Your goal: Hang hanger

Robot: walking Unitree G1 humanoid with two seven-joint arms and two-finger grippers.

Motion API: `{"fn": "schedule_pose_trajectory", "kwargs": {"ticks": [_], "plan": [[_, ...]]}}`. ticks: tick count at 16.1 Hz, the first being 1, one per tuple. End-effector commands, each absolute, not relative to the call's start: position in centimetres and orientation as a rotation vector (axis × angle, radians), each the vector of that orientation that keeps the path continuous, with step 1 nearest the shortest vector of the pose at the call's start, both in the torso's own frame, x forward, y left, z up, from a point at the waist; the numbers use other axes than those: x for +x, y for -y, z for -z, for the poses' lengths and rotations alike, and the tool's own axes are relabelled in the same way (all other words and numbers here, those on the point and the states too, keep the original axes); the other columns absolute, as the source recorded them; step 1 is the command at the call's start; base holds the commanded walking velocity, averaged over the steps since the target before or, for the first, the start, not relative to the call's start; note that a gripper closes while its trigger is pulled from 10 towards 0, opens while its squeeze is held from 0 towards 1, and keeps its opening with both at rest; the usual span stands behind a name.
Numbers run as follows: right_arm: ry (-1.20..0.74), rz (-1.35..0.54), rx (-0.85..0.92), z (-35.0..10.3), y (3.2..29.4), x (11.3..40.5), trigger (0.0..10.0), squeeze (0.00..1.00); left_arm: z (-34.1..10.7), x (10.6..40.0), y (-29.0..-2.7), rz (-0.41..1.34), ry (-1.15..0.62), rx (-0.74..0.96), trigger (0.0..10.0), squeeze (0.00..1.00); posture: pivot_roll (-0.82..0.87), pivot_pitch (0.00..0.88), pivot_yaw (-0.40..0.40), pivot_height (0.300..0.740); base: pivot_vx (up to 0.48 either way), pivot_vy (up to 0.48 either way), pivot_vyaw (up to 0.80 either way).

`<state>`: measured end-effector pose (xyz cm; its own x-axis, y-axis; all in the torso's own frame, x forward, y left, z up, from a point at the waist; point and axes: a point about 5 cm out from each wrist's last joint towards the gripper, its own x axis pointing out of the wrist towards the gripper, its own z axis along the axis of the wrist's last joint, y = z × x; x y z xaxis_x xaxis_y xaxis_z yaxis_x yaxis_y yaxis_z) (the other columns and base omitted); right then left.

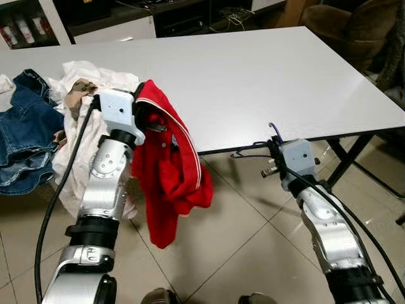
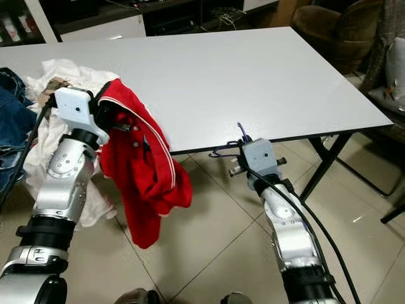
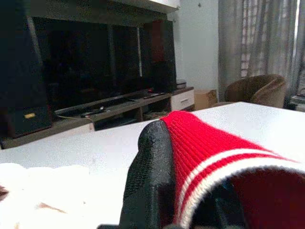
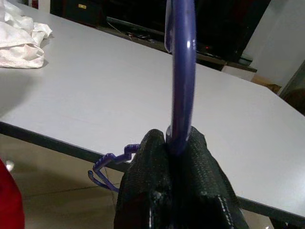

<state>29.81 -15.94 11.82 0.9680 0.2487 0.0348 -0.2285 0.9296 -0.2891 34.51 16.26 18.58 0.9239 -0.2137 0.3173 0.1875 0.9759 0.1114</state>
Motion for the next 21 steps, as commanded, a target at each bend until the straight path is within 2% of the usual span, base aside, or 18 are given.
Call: {"fn": "schedule_pose_trajectory", "kwargs": {"ticks": [1,12,18,21], "plan": [[0.419,-0.195,-0.245,-19.5,15.1,31.0,10.0,0.00,-19.1,34.7,-16.1,0.206,0.350,0.087,10.0,0.00,0.00,0.000,0.052,0.740,0.382,0.000,0.00],[0.407,-0.198,-0.229,-19.2,15.1,31.0,10.0,0.00,-19.3,34.8,-15.7,0.219,0.361,0.082,10.0,0.00,-0.01,0.000,0.056,0.740,0.440,0.000,0.00],[0.509,-0.179,-0.247,-22.0,15.4,31.2,10.0,0.00,-20.6,35.1,-15.4,0.223,0.403,0.076,10.0,0.00,-0.01,0.000,0.056,0.740,0.472,0.000,0.00],[0.501,-0.191,-0.251,-21.8,15.2,31.3,10.0,0.00,-21.3,35.4,-15.2,0.229,0.422,0.073,10.0,0.00,0.00,0.000,0.056,0.740,0.471,0.000,0.00]]}}
